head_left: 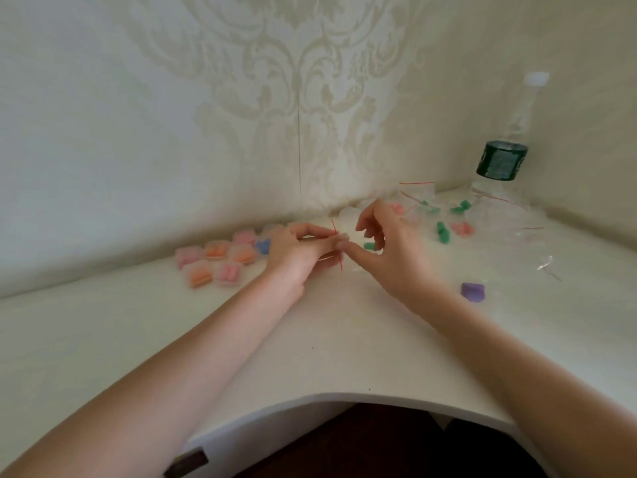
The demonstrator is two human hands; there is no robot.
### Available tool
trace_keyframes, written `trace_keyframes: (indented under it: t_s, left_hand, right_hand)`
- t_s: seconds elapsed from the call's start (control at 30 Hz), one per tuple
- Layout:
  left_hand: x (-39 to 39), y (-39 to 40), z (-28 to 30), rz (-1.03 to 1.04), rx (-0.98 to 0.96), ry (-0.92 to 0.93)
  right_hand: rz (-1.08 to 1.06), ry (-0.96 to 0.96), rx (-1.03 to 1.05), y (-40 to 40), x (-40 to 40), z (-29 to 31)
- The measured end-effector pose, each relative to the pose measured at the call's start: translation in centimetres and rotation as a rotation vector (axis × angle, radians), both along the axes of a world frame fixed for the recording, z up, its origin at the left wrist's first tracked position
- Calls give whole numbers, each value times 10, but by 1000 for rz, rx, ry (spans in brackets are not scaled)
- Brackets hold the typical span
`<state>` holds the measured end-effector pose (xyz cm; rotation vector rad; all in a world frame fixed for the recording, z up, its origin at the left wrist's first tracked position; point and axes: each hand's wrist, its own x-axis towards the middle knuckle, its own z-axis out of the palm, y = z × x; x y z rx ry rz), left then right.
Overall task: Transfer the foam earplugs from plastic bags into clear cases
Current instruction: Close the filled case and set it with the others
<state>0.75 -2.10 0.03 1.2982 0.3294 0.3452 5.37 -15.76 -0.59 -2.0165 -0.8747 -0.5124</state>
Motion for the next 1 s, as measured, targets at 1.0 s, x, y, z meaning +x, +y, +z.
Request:
trace_keyframes:
  t_s: [1.0]
  left_hand:
    - [-3, -3, 0, -160, -39, -41]
  right_hand:
    - [68, 446, 257, 3, -14, 1]
